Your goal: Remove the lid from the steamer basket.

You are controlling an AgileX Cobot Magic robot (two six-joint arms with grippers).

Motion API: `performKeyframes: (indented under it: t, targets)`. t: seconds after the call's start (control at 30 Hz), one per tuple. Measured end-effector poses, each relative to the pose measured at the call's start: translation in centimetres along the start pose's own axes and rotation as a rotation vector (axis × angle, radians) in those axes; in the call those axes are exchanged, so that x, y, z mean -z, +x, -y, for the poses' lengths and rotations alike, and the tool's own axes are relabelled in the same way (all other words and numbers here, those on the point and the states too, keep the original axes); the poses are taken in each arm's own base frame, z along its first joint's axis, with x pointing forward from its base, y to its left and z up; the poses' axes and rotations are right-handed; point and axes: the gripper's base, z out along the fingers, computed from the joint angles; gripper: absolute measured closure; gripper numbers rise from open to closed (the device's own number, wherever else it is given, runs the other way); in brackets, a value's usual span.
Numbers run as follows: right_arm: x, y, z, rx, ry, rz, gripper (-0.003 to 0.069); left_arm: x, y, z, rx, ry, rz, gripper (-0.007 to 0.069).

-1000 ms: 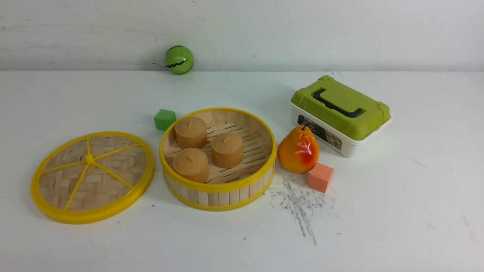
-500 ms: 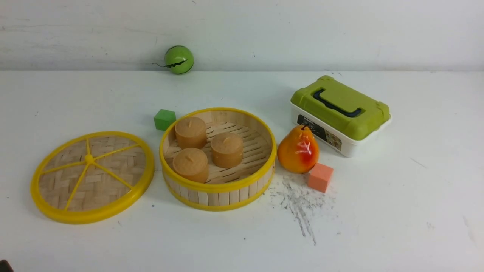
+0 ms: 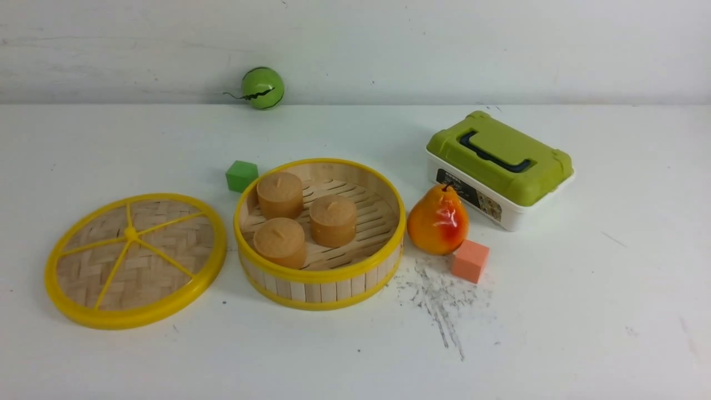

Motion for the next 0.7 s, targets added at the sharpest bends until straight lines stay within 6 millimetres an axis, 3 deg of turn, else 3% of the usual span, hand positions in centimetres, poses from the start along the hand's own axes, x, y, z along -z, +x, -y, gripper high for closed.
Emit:
performKeyframes:
  t: [0.7]
  targets:
    - [0.00,0.00,0.00,0.000,0.000,0.000,0.0419,0.00,0.02,0.08,-0.049,0.015,-0.003,0.0636]
